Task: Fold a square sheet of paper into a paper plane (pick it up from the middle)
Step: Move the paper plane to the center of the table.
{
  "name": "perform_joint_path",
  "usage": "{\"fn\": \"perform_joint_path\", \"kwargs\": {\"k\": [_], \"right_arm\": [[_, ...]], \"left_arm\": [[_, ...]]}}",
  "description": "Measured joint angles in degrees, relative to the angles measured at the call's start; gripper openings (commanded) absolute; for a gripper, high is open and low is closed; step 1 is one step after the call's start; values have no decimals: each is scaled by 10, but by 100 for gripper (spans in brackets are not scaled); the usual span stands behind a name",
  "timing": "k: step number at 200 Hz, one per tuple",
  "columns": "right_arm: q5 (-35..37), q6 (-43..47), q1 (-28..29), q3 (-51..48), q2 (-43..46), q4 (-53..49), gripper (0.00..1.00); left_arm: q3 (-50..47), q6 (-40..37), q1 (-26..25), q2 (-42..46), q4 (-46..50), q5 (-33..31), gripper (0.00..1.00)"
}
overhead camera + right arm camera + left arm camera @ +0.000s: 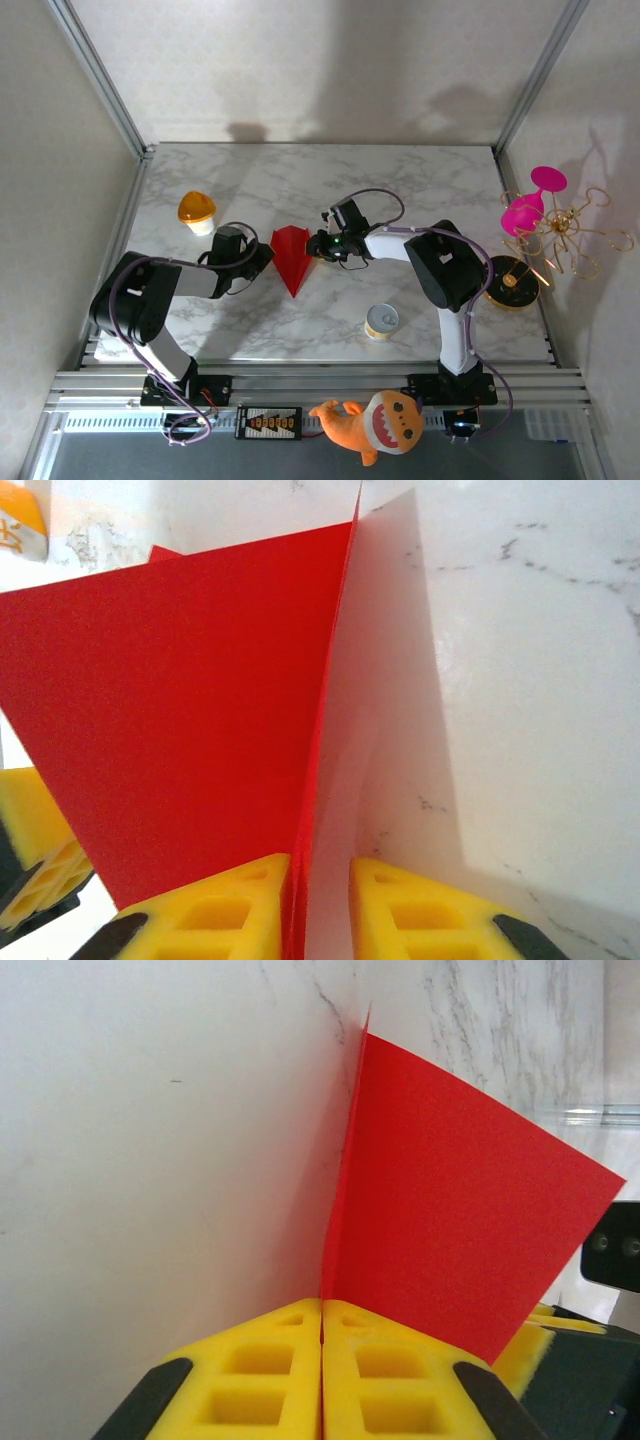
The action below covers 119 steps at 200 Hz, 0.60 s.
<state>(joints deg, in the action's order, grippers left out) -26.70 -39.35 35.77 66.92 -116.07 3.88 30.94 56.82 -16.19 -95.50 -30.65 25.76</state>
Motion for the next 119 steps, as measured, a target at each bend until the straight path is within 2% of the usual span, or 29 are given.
{"fn": "perform_joint_path", "kwargs": {"k": [39,61,119], "right_arm": [[-17,2,-4,-4,0,7,13],[-19,4,-8,-12,0,9,12],[-19,4,-9,-18,0,10,11]], "left_arm": [[-1,0,0,-3,0,0,6],[-3,0,0,-3,1,-1,8],[-3,-13,0,22,44,-12,28]]}}
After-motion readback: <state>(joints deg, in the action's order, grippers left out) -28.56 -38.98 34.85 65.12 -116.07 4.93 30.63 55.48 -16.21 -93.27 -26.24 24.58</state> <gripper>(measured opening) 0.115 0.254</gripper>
